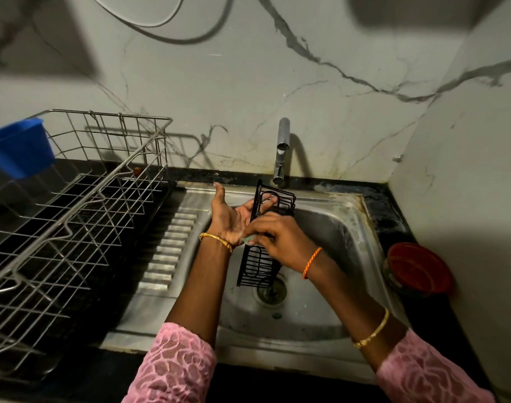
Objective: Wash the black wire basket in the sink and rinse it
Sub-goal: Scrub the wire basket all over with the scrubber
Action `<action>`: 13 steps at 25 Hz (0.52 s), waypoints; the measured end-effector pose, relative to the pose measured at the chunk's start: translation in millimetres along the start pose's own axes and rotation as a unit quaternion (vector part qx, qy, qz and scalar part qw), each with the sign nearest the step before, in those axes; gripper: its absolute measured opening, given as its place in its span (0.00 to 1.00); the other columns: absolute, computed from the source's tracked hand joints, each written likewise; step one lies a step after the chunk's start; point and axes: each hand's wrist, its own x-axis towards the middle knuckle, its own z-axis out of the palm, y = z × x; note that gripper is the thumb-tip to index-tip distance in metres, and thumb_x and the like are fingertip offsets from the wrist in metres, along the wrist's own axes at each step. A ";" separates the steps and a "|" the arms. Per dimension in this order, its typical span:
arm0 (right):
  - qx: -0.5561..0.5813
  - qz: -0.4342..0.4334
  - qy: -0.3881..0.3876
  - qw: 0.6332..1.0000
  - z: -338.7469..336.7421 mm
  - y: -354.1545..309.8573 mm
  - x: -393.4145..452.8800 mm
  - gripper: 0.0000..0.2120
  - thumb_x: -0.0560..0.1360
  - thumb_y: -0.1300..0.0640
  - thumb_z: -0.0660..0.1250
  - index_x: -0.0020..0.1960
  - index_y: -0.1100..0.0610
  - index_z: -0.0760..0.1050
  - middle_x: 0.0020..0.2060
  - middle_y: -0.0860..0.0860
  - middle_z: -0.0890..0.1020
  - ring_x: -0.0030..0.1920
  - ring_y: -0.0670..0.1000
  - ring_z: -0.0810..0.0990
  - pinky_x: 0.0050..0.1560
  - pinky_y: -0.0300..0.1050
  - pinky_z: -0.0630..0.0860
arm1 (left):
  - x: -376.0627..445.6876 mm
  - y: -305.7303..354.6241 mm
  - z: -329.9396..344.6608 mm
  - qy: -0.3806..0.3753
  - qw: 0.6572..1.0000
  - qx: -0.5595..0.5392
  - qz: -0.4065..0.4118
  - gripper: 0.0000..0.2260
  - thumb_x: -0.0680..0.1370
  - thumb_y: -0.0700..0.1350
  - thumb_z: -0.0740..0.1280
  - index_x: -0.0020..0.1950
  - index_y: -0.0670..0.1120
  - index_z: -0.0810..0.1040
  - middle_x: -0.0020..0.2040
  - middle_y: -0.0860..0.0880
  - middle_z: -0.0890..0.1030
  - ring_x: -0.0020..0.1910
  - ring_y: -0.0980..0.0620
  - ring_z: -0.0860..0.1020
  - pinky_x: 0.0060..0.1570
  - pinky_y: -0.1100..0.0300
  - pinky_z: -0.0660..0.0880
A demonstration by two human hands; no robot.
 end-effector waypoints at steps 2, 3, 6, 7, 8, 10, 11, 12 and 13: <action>0.012 0.035 0.054 0.998 -5.6 8.2 18.2 0.09 0.67 0.71 0.69 0.46 0.63 0.82 0.43 0.57 0.84 0.46 0.54 0.80 0.50 0.40 0.74 | -7.7 -1.9 8.3 -0.013 1.000 0.018 -0.008 0.49 0.67 0.78 0.43 0.58 0.37 0.77 0.44 0.39 0.83 0.39 0.42 0.82 0.32 0.52 0.80; 0.010 0.061 0.077 0.995 -10.4 13.4 28.3 0.09 0.68 0.70 0.68 0.46 0.62 0.82 0.43 0.57 0.84 0.45 0.53 0.81 0.51 0.41 0.74 | -10.7 -3.2 12.6 -0.024 1.000 0.015 -0.010 0.48 0.68 0.78 0.44 0.57 0.38 0.76 0.41 0.39 0.83 0.36 0.41 0.82 0.31 0.49 0.80; 0.019 0.145 0.109 0.983 -16.6 24.6 42.2 0.09 0.70 0.70 0.67 0.45 0.61 0.82 0.43 0.56 0.84 0.44 0.51 0.82 0.50 0.44 0.77 | -9.4 -5.3 15.0 -0.039 0.999 0.017 -0.014 0.47 0.67 0.79 0.46 0.61 0.41 0.74 0.46 0.38 0.83 0.43 0.36 0.82 0.39 0.39 0.79; 0.023 0.152 0.107 0.982 -15.1 22.8 38.4 0.09 0.70 0.70 0.66 0.45 0.61 0.82 0.43 0.56 0.84 0.43 0.51 0.81 0.49 0.44 0.77 | -6.7 -5.1 13.0 -0.035 0.999 0.014 -0.012 0.47 0.66 0.79 0.46 0.62 0.41 0.74 0.48 0.38 0.83 0.43 0.37 0.82 0.39 0.42 0.80; 0.018 0.129 0.101 0.986 -10.7 18.3 30.7 0.09 0.70 0.71 0.66 0.45 0.61 0.82 0.42 0.56 0.84 0.42 0.52 0.81 0.48 0.43 0.76 | -4.0 -3.9 10.6 -0.024 1.000 0.012 -0.011 0.48 0.66 0.79 0.47 0.63 0.40 0.74 0.49 0.39 0.82 0.43 0.40 0.82 0.39 0.47 0.81; -0.009 0.050 0.088 0.995 4.6 5.9 7.4 0.10 0.67 0.71 0.66 0.44 0.62 0.82 0.41 0.57 0.84 0.44 0.54 0.79 0.50 0.40 0.72 | 0.2 -2.8 5.8 -0.015 1.000 0.015 -0.013 0.50 0.66 0.79 0.48 0.66 0.38 0.72 0.55 0.39 0.81 0.47 0.43 0.82 0.41 0.54 0.80; -0.010 0.031 0.086 0.996 8.9 3.3 0.0 0.11 0.67 0.72 0.65 0.44 0.62 0.82 0.41 0.57 0.83 0.45 0.55 0.79 0.50 0.40 0.71 | 1.6 -3.3 4.6 -0.023 0.999 0.019 -0.017 0.50 0.65 0.79 0.49 0.66 0.38 0.72 0.58 0.38 0.79 0.51 0.42 0.81 0.46 0.52 0.79; -0.004 0.040 0.085 0.996 9.4 3.9 -1.6 0.13 0.67 0.74 0.64 0.45 0.62 0.82 0.42 0.58 0.83 0.46 0.56 0.79 0.50 0.40 0.71 | 2.7 -4.4 3.7 -0.027 0.999 0.032 -0.021 0.50 0.65 0.79 0.49 0.65 0.38 0.74 0.58 0.38 0.78 0.53 0.41 0.79 0.51 0.48 0.78; 0.004 0.061 0.093 0.994 6.6 8.1 2.2 0.15 0.67 0.75 0.63 0.46 0.62 0.82 0.44 0.58 0.83 0.47 0.57 0.78 0.50 0.41 0.72 | 2.6 -5.4 3.5 -0.032 0.998 0.053 -0.026 0.49 0.65 0.79 0.49 0.63 0.39 0.77 0.58 0.38 0.77 0.52 0.39 0.78 0.52 0.45 0.76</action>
